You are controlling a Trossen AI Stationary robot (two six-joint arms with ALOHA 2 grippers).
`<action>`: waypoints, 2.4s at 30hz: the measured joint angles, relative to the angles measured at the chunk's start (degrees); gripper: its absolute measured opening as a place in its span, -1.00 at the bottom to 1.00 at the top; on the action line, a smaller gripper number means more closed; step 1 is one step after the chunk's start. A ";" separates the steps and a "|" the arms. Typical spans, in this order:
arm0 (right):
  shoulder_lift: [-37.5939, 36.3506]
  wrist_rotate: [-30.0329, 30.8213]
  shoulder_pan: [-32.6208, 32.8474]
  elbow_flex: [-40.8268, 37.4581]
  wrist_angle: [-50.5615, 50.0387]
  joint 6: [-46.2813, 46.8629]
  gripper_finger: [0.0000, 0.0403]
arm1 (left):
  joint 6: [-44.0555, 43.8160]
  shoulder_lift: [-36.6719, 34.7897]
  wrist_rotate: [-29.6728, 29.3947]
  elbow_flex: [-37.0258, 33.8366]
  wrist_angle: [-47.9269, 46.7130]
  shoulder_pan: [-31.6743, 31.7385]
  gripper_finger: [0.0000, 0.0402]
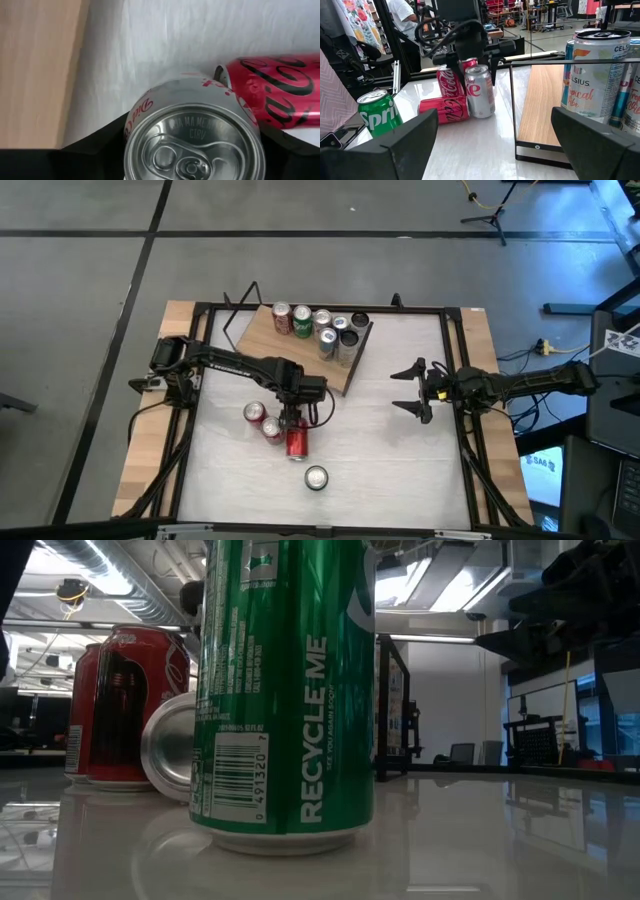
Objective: Place canned beverage on shelf
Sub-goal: Put the silver soda can on the shelf aligned with the other silver soda can
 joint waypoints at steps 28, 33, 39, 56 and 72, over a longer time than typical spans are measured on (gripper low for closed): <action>-0.01 0.00 0.00 0.00 -0.26 0.00 0.89 | 13.77 -0.13 -0.52 12.93 -6.98 21.88 0.41; -0.01 0.00 0.01 0.00 -0.24 0.00 0.89 | 13.73 -0.13 0.57 12.41 -4.75 23.74 0.41; 0.01 0.00 0.01 0.00 -0.22 0.00 0.89 | 13.71 0.13 1.91 12.34 -3.52 23.79 0.41; -0.01 0.02 0.01 0.00 -1.07 0.00 0.89 | 13.71 2.36 1.88 12.27 -2.43 23.82 0.56; 0.01 0.02 0.01 0.00 -1.49 0.00 0.89 | 13.64 2.25 1.86 12.27 -1.47 23.79 0.69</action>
